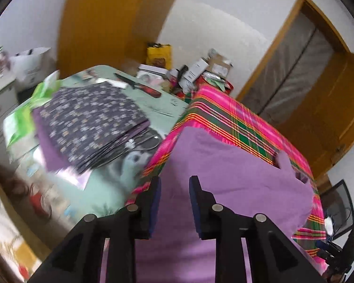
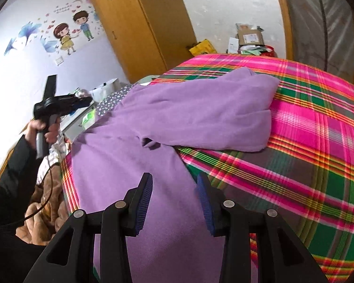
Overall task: Fold clothes
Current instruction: 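Grasp the pants edge with the left tool and lift it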
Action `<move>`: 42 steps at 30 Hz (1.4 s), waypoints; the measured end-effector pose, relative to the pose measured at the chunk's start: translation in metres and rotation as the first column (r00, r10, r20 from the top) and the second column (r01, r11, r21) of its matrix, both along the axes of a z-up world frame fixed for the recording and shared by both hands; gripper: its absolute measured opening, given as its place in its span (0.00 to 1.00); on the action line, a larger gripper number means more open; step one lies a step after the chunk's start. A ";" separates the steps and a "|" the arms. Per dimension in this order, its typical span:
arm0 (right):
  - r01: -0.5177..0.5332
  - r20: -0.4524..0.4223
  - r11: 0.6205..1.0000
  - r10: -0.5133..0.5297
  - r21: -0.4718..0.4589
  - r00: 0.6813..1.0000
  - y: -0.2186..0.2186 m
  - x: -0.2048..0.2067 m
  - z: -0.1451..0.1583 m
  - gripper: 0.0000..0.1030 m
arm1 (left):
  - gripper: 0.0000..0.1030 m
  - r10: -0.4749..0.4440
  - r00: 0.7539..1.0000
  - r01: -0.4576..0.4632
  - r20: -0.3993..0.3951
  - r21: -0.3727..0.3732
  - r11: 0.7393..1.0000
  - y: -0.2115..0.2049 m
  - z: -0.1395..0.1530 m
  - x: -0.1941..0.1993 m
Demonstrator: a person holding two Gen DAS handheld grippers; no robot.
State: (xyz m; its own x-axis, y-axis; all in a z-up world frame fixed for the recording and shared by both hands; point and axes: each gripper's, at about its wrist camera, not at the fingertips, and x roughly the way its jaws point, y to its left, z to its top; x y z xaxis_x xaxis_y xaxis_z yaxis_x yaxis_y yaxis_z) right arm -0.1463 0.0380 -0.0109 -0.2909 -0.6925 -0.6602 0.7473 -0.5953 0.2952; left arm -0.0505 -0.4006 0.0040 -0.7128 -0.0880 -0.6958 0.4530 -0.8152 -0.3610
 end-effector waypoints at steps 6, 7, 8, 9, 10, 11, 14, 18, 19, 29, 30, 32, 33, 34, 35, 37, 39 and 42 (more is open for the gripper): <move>0.017 0.002 1.000 -0.017 0.003 1.000 -0.012 -0.007 0.003 0.42 | 0.25 -0.068 0.997 0.068 0.043 -0.015 0.998 -0.013 -0.010 -0.058; 0.006 0.001 1.000 -0.006 0.004 1.000 -0.019 -0.009 0.004 0.42 | 0.25 -0.082 0.995 0.082 0.050 -0.011 0.997 -0.014 -0.013 -0.066; -0.005 0.000 1.000 0.005 0.005 1.000 -0.025 -0.010 0.003 0.42 | 0.27 -0.094 0.993 0.095 0.064 -0.012 0.995 -0.017 -0.017 -0.076; -0.015 0.001 1.000 0.015 0.004 1.000 -0.030 -0.011 0.003 0.42 | 0.27 -0.107 0.991 0.108 0.080 -0.014 0.994 -0.019 -0.022 -0.086; -0.032 0.002 0.999 0.032 0.002 0.999 -0.038 -0.013 0.003 0.42 | 0.27 -0.110 0.990 0.112 0.090 -0.017 0.994 -0.021 -0.024 -0.092; -0.044 0.002 0.999 0.044 0.001 0.999 -0.044 -0.013 0.003 0.42 | 0.27 -0.118 0.988 0.121 0.103 -0.023 0.992 -0.022 -0.028 -0.099; -0.076 0.004 0.997 0.076 0.004 0.997 -0.059 -0.015 0.002 0.42 | 0.28 -0.150 0.981 0.155 0.124 -0.033 0.987 -0.024 -0.039 -0.116; -0.088 0.011 0.996 0.088 0.020 0.996 -0.069 -0.020 -0.002 0.42 | 0.28 -0.174 0.976 0.180 0.128 -0.031 0.983 -0.027 -0.050 -0.128; -0.086 0.015 0.996 0.086 0.024 0.996 -0.071 -0.023 -0.004 0.42 | 0.29 -0.182 0.975 0.186 0.126 -0.025 0.982 -0.028 -0.051 -0.131; -0.050 0.055 0.998 0.048 0.046 0.997 -0.071 -0.041 -0.017 0.42 | 0.32 -0.232 0.967 0.230 0.103 0.040 0.972 -0.035 -0.061 -0.148; -0.050 0.055 0.998 0.048 0.047 0.997 -0.071 -0.040 -0.017 0.42 | 0.30 -0.231 0.968 0.229 0.101 0.035 0.973 -0.034 -0.061 -0.148; -0.048 0.057 0.998 0.045 0.048 0.997 -0.070 -0.041 -0.017 0.42 | 0.25 -0.224 0.969 0.224 0.102 0.010 0.974 -0.031 -0.061 -0.146; -0.045 0.058 0.998 0.043 0.048 0.997 -0.069 -0.041 -0.017 0.42 | 0.23 -0.211 0.972 0.212 0.100 -0.004 0.977 -0.032 -0.059 -0.145; -0.042 0.060 0.998 0.040 0.048 0.997 -0.069 -0.041 -0.017 0.42 | 0.23 -0.196 0.976 0.198 0.099 -0.017 0.980 -0.032 -0.057 -0.144; -0.040 0.061 0.998 0.037 0.047 0.997 -0.068 -0.041 -0.018 0.42 | 0.22 -0.181 0.979 0.184 0.096 -0.031 0.982 -0.032 -0.055 -0.142; -0.033 0.062 0.998 0.031 0.046 0.998 -0.065 -0.041 -0.017 0.42 | 0.21 -0.147 0.984 0.154 0.098 -0.068 0.986 -0.036 -0.051 -0.140; -0.027 0.062 0.999 0.024 0.044 0.998 -0.062 -0.041 -0.017 0.42 | 0.19 -0.108 0.989 0.118 0.105 -0.091 0.989 -0.044 -0.049 -0.139; -0.012 0.063 0.999 0.009 0.044 0.998 -0.058 -0.040 -0.018 0.42 | 0.19 -0.061 0.992 0.071 0.106 -0.094 0.993 -0.060 -0.048 -0.139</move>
State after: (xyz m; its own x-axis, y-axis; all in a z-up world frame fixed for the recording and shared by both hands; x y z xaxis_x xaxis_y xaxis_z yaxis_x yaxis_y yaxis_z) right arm -0.1868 -0.0196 -0.0284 -0.2405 -0.6652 -0.7069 0.7346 -0.6008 0.3154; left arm -0.1900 -0.4609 -0.0437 -0.6443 -0.1141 -0.7563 0.4276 -0.8735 -0.2326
